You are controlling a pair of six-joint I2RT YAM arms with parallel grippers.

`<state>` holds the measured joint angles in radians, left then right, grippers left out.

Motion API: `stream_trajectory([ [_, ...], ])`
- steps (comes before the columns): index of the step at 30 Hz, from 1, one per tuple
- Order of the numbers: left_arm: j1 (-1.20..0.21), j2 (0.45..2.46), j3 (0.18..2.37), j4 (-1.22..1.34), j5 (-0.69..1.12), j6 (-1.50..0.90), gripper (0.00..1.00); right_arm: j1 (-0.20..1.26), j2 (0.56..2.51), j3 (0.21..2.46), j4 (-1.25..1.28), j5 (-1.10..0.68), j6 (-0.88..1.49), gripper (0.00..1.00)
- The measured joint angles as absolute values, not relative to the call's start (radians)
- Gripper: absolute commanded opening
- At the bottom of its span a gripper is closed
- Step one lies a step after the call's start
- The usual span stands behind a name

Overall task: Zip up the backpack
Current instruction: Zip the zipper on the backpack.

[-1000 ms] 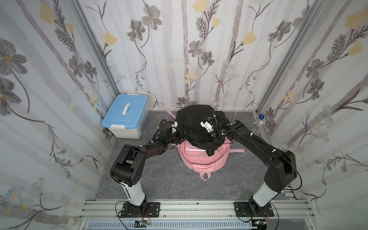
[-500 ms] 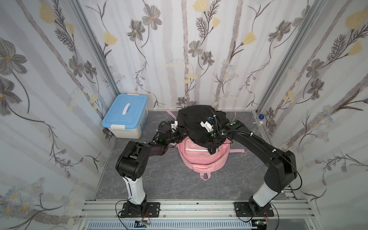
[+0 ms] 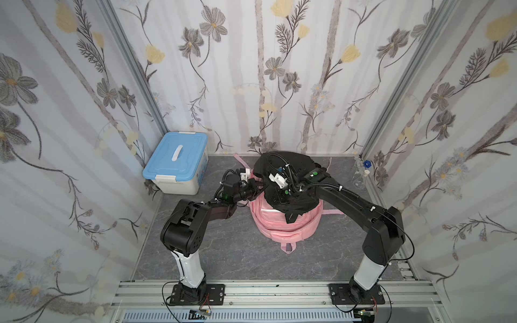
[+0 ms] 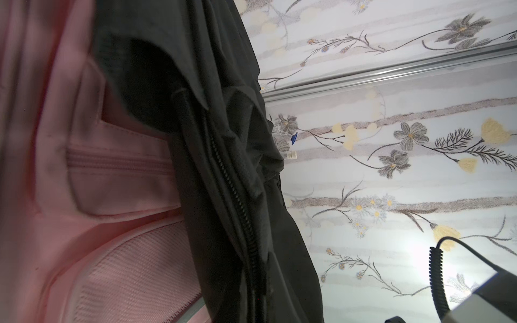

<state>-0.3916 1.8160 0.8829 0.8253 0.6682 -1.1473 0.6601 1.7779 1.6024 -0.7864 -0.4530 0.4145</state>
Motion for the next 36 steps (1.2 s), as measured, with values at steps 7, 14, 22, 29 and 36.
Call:
stream_trajectory([
  [7, -0.393, 1.735, 0.842, 0.757, 0.633, -1.110, 0.00, 0.636, 1.775, 1.606, -0.799, -0.446, 0.413, 0.00],
  [14, -0.387, 1.555, 0.764, 0.588, 0.559, -1.031, 0.00, 0.601, 1.753, 1.607, -0.812, -0.450, 0.384, 0.00],
  [22, -0.500, 1.375, 0.745, 0.380, 0.436, -0.920, 0.32, 0.548, 1.718, 1.546, -0.817, -0.419, 0.366, 0.00],
  [29, -0.520, 1.411, 0.685, 0.373, 0.416, -0.975, 0.89, 0.540, 1.677, 1.514, -0.816, -0.427, 0.365, 0.00],
  [36, -0.520, 1.411, 0.668, 0.472, 0.418, -1.030, 0.95, 0.537, 1.644, 1.488, -0.815, -0.443, 0.369, 0.00],
])
